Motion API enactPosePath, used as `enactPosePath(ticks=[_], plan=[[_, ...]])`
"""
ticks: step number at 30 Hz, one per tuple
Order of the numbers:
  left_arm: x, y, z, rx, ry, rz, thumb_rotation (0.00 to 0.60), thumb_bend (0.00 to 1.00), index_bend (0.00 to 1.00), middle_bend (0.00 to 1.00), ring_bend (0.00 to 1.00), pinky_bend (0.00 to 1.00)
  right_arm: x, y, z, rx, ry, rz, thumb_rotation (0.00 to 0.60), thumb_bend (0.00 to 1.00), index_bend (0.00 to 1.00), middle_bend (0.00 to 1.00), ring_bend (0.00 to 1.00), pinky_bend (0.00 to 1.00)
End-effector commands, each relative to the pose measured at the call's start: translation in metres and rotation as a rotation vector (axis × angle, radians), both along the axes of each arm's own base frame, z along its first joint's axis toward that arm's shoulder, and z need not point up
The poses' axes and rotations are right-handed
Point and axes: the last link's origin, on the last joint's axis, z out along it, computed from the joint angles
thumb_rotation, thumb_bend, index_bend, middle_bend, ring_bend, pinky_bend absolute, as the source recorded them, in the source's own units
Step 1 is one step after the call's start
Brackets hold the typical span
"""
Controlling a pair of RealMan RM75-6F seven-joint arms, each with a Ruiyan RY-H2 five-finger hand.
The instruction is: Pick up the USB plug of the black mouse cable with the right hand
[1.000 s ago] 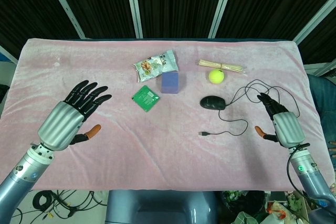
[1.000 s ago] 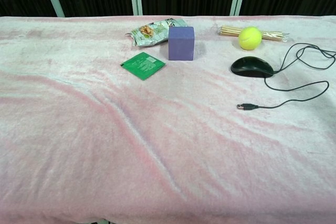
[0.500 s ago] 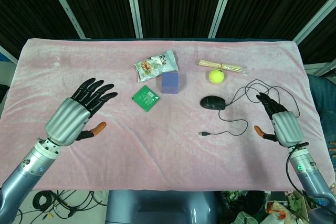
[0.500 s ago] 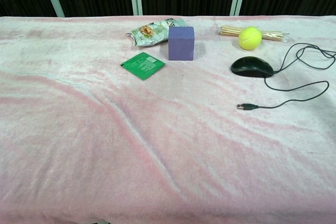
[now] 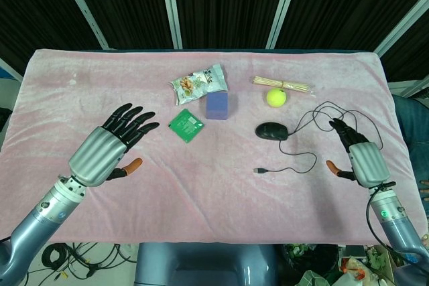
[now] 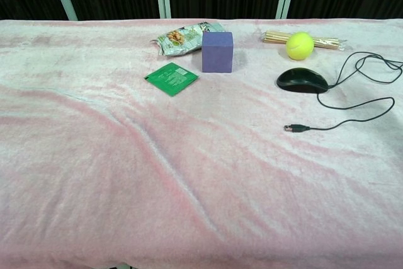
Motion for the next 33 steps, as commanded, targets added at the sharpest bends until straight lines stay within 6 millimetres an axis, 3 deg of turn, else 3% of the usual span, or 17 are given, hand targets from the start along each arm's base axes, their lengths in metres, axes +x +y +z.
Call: enactPosePath(ticks=[1,7,17,23,33], plan=[[-0.002,-0.001,0.008,0.027,0.04,-0.008,0.6,0.31,0.14,0.08,0.0,0.05,-0.002,0.002,0.0,0.007,0.013,-0.008,0.6,0.21,0.0,0.06,0.16,0.27],[-0.017,-0.014,0.04,0.129,0.085,0.031,0.6,0.31,0.13,0.08,0.0,0.05,-0.003,0.014,-0.001,0.046,-0.018,-0.027,0.6,0.21,0.0,0.06,0.16,0.27],[-0.097,-0.044,0.067,0.197,0.083,0.249,0.6,0.31,0.14,0.08,0.0,0.02,0.016,0.028,-0.037,0.175,0.021,-0.018,0.6,0.21,0.08,0.06,0.14,0.2],[-0.145,-0.052,0.069,0.234,0.081,0.332,0.6,0.31,0.15,0.07,0.0,0.01,0.037,0.02,-0.069,0.236,0.036,-0.009,0.6,0.21,0.19,0.06,0.13,0.18],[-0.183,-0.054,0.059,0.243,0.1,0.386,0.6,0.31,0.16,0.07,0.0,0.0,0.051,-0.002,-0.119,0.32,0.07,-0.054,0.6,0.21,0.28,0.06,0.12,0.17]])
